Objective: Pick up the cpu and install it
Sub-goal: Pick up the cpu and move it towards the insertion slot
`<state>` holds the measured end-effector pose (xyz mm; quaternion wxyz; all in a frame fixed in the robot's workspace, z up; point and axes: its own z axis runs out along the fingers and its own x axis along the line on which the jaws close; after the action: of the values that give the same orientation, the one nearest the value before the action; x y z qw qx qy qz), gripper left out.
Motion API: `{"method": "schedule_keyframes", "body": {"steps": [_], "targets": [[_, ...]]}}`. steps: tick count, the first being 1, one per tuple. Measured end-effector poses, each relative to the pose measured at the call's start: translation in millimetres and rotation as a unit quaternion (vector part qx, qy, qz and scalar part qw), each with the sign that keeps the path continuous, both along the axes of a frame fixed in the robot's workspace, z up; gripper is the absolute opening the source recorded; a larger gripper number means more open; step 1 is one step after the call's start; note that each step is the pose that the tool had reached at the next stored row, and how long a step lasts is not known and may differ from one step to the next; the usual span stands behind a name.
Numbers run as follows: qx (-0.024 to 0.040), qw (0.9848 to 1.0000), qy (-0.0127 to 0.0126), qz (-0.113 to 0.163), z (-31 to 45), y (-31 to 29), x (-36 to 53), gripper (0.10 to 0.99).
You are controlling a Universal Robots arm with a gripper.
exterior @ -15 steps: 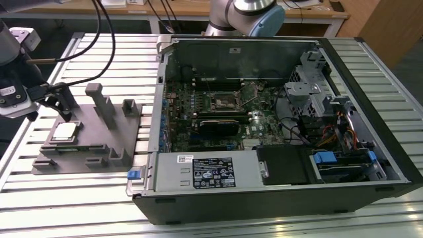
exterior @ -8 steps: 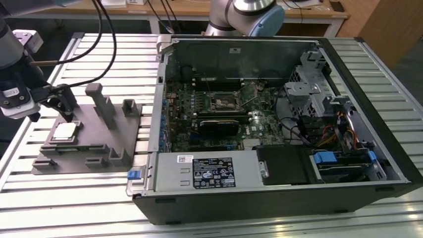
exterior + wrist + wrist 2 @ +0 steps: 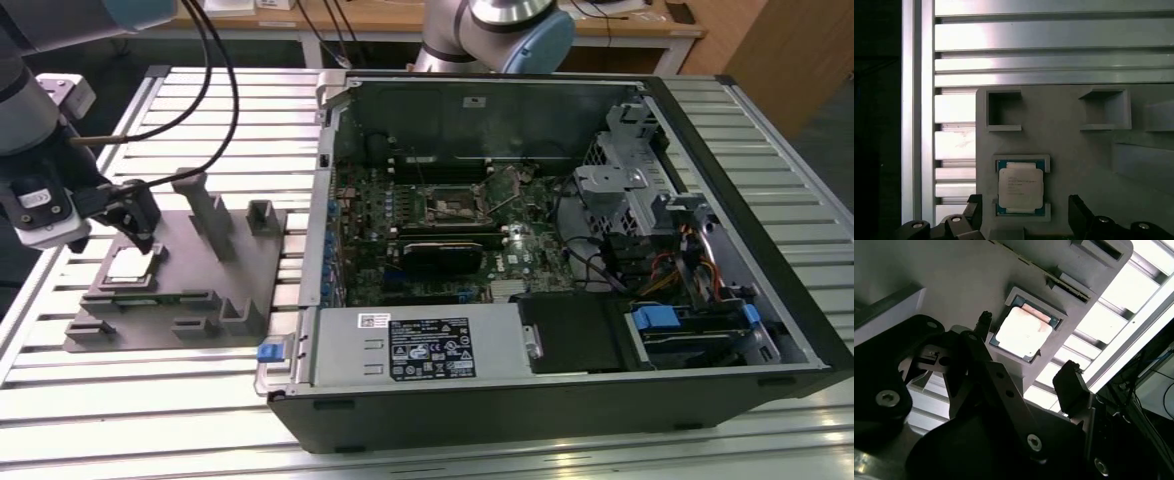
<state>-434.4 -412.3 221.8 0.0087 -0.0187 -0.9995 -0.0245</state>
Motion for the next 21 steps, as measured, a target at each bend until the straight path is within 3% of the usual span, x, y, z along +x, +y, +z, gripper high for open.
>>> {"method": "schedule_keyframes", "body": {"steps": [7,21], "targets": [[0.0003,0.9999,0.0000,0.017,-6.4,-0.1,0.0,0.776],[0.0005,0.9998,0.0000,0.018,-17.1,-0.1,-0.2,0.776]]}}
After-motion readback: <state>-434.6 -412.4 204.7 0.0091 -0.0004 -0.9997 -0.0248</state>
